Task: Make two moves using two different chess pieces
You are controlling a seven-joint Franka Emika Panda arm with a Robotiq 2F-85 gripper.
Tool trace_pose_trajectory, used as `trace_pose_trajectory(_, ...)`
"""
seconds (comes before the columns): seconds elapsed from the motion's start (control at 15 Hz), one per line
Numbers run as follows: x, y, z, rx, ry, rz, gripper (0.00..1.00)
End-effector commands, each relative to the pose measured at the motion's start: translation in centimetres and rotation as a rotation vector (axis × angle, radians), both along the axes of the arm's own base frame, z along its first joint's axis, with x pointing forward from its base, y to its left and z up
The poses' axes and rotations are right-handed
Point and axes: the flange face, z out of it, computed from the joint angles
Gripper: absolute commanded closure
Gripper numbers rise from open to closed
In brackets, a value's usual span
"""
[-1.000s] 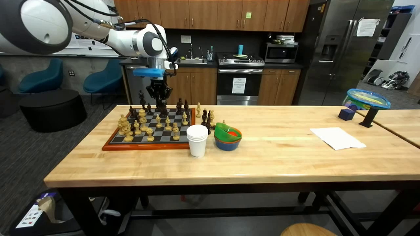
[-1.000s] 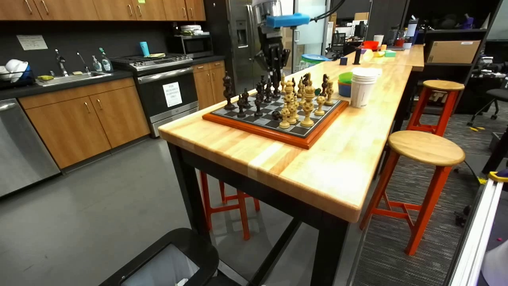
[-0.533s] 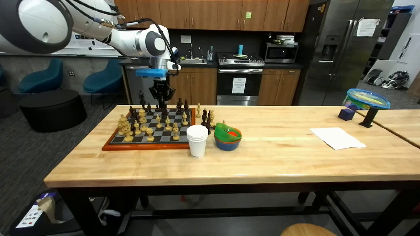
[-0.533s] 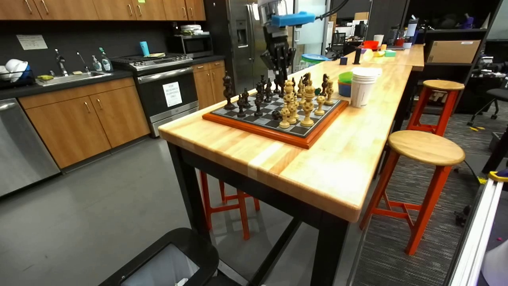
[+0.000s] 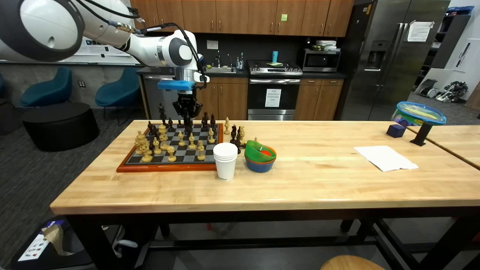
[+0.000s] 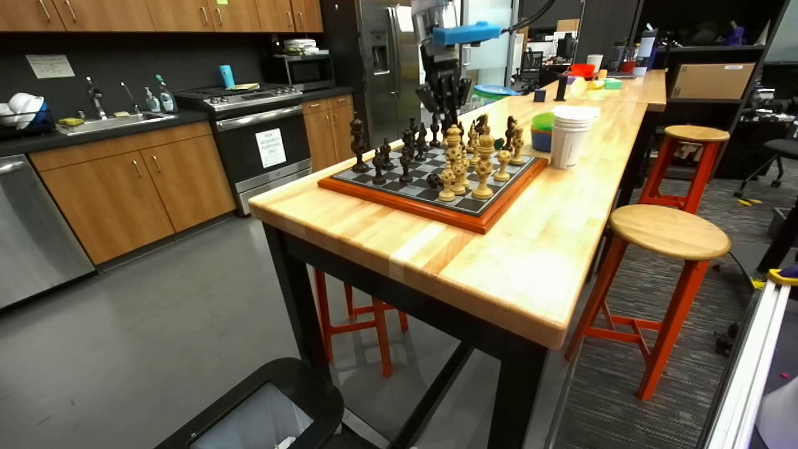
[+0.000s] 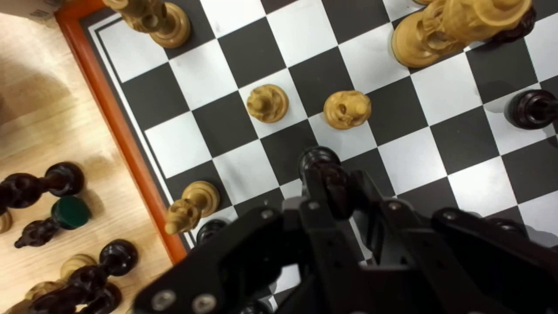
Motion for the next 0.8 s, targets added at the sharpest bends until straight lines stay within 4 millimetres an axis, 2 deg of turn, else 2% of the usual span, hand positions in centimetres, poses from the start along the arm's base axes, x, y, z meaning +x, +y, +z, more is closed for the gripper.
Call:
trace_pose_trajectory(0.0, -0.9, -0.4, 0.1, -0.006, 0.011, -0.005, 0.95)
trace_pose_trajectory(0.47, -1.4, -1.1, -0.9, 0.001, 0.024, -0.007, 0.95)
trace_pose_trajectory(0.53, -1.3, -1.1, -1.0, 0.003, 0.025, -0.007, 0.54)
trace_pose_trajectory(0.67, -1.4, -1.1, -1.1, 0.003, 0.025, -0.006, 0.50)
trace_pose_trajectory(0.73, -1.5, -1.2, -1.1, 0.003, 0.024, -0.007, 0.43)
